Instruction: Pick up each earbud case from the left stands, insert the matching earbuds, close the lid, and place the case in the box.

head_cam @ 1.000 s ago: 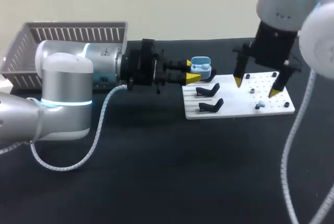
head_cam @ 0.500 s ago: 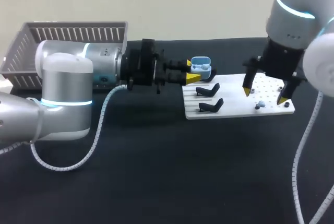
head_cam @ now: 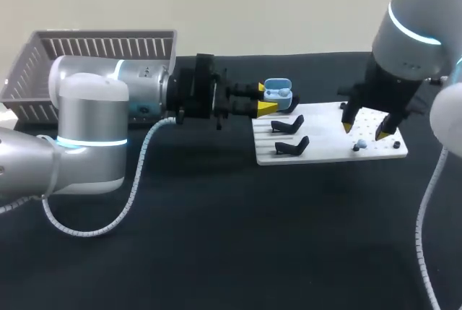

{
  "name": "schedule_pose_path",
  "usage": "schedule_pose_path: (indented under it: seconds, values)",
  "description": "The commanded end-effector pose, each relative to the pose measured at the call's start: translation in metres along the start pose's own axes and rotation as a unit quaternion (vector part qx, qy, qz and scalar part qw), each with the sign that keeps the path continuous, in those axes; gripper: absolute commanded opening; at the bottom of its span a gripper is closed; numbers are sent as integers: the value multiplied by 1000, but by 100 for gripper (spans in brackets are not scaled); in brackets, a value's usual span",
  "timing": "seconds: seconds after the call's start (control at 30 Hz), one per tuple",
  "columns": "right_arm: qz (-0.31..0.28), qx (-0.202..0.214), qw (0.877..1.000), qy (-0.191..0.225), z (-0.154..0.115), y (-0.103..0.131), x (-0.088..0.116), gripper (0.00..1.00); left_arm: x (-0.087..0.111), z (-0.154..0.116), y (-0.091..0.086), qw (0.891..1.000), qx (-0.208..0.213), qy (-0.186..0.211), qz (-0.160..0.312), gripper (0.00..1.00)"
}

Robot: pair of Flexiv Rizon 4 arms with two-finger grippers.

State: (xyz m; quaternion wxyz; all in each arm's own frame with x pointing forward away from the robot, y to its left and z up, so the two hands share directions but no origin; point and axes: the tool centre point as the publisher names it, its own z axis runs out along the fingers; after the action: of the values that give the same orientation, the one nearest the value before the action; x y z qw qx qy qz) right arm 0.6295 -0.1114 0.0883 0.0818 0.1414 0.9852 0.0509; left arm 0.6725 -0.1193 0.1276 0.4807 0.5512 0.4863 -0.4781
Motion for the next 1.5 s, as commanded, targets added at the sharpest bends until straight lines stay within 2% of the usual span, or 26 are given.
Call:
schedule_pose_path:
  seconds: [0.03, 0.23, 0.27, 0.33, 0.47, 0.57, 0.8, 1.5]
  values:
    - [1, -5, 1000, -10, 1, -6, 2, 55, 1, 0, -2, 1000, -3, -1, 2, 0]
    - [1, -5, 1000, -10, 1, -6, 2, 55, 1, 0, -2, 1000, -3, -1, 2, 0]
    - [18, -25, 999, -12, 9, -14, -2, 50, 1, 0, -2, 1000, -3, -1, 2, 0]
    - [33, -45, 998, 6, 35, -14, -11, 48, 1, 0, -2, 1000, -3, -1, 2, 0]
    - [41, -49, 998, 18, 44, -14, -11, 49, 1, 0, -2, 1000, -3, -1, 2, 0]
    - [41, -52, 998, 18, 40, -13, -11, 53, 1, 0, -2, 1000, -3, -1, 2, 0]
    - [43, -55, 997, 16, 36, -12, -13, 53, 1, 0, -2, 1000, -3, -1, 2, 0]
    - [53, -60, 996, 46, 63, -17, -20, 38, 1, 0, -2, 1000, -3, -1, 2, 0]
